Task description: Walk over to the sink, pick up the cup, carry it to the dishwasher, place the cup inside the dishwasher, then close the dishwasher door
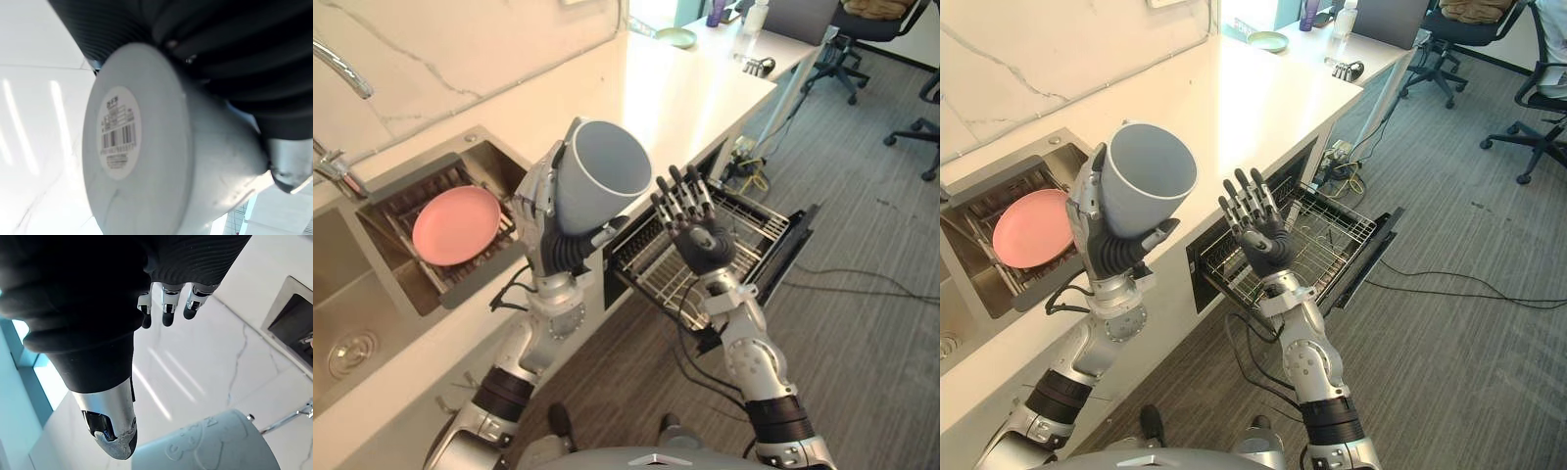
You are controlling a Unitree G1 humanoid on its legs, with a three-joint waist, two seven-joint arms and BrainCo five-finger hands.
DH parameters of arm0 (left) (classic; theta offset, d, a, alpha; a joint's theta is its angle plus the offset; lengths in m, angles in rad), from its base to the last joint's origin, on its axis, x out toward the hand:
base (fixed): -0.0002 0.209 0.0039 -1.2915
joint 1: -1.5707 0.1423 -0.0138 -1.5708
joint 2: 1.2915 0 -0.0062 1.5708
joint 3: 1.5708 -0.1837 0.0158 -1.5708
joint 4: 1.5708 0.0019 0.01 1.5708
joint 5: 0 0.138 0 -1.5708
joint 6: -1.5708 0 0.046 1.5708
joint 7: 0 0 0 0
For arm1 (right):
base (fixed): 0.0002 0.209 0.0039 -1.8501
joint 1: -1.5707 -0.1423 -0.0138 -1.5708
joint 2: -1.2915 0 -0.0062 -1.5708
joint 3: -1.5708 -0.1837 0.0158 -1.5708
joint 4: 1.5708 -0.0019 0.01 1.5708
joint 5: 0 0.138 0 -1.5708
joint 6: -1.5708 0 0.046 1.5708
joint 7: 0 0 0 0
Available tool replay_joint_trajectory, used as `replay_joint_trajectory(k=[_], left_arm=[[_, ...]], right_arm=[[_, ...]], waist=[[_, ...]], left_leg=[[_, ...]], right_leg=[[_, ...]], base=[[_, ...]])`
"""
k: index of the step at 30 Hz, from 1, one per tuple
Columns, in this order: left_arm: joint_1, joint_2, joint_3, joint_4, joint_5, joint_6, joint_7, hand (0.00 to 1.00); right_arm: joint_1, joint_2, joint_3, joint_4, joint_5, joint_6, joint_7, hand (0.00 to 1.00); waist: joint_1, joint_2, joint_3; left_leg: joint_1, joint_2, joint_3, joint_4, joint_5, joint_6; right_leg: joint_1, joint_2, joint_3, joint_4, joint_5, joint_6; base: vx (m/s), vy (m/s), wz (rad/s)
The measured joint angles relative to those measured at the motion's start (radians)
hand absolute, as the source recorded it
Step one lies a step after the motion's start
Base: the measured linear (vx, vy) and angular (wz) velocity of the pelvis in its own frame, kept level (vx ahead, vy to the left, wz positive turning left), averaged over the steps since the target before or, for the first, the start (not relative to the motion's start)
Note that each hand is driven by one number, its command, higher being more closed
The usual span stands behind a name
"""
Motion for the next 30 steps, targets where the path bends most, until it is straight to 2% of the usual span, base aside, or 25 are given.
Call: replay_joint_trajectory(k=[6,13,28,30], left_arm=[[-0.017,-0.001,-0.057,0.038,-0.001,0.046,-0.056,1.0],[-0.027,-0.012,-0.077,0.038,-0.029,0.057,-0.063,1.0],[-0.027,-0.013,-0.099,0.038,-0.074,0.067,-0.062,1.0],[-0.027,-0.013,-0.099,0.038,-0.09,0.068,-0.062,1.0]], right_arm=[[-0.052,0.002,0.077,0.0,-0.055,-0.024,-0.064,0.0],[-0.095,0.004,0.127,0.0,-0.055,-0.024,-0.121,0.0],[-0.153,0.0,0.163,0.006,-0.053,-0.027,-0.15,0.0],[-0.165,-0.001,0.188,0.007,-0.053,-0.023,-0.145,0.0]], waist=[[0.004,0.013,-0.006],[0.01,0.022,-0.011],[0.013,0.031,-0.022],[0.022,0.03,-0.032]], left_leg=[[0.0,-0.005,-0.008,-0.001,0.008,0.001],[-0.003,-0.017,-0.032,-0.007,0.015,0.008],[-0.017,-0.017,-0.055,-0.006,0.027,0.009],[-0.018,-0.016,-0.061,-0.002,0.028,0.008]], right_leg=[[0.0,-0.004,-0.001,-0.005,0.001,-0.001],[0.001,-0.015,-0.004,-0.004,0.005,-0.003],[-0.002,-0.013,-0.02,-0.009,0.015,-0.004],[-0.001,-0.011,-0.021,-0.015,0.022,-0.002]], base=[[-0.01,0.008,0.0],[0.0,0.011,0.02],[0.0,-0.001,0.02],[0.0,0.0,0.0]])
